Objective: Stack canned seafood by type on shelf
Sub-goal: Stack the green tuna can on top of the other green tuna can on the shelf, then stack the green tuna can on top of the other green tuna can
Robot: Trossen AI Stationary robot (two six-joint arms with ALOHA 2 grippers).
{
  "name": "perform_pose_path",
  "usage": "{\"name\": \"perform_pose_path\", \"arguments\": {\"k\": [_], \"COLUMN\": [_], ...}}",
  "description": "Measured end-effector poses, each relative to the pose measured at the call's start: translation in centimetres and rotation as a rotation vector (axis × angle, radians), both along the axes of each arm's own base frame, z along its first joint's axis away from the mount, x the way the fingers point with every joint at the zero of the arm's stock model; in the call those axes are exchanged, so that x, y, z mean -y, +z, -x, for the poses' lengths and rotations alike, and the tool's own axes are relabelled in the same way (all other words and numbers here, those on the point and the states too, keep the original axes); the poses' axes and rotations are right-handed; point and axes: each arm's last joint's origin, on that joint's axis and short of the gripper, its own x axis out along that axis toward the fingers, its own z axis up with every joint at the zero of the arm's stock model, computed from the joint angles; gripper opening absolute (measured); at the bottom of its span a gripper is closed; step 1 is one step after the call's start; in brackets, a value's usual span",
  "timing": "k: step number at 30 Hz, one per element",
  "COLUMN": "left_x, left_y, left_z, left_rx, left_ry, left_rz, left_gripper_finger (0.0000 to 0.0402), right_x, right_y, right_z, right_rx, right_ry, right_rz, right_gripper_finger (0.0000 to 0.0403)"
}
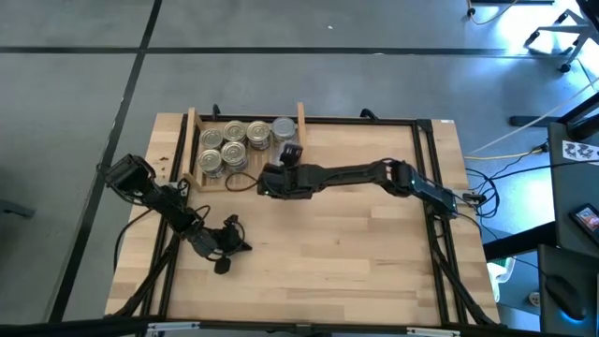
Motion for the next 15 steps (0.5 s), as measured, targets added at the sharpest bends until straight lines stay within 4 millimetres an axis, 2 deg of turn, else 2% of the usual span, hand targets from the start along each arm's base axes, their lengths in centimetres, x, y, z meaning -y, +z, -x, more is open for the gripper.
{"name": "perform_pose_path", "arguments": {"k": [8, 13, 15], "left_x": [0.1, 0.1, 0.1], "left_y": [0.2, 0.2, 0.2], "left_z": [-0.1, -0.1, -0.1], "left_rx": [0.025, 0.023, 0.023], "left_ry": [-0.035, -0.024, -0.023], "left_rz": [-0.015, 0.002, 0.004], "left_gripper_finger": [0.0008, 0.0008, 0.0008], "right_x": [-5.7, -5.9, -6.6], "right_y": [4.4, 4.6, 4.5], "right_z": [-0.1, 0.0, 0.1], "right_rx": [0.087, 0.083, 0.079], "right_ry": [0.156, 0.140, 0.155], "right_rz": [-0.053, -0.024, -0.029], "right_gripper_finger": [0.0177, 0.0162, 0.0162]}}
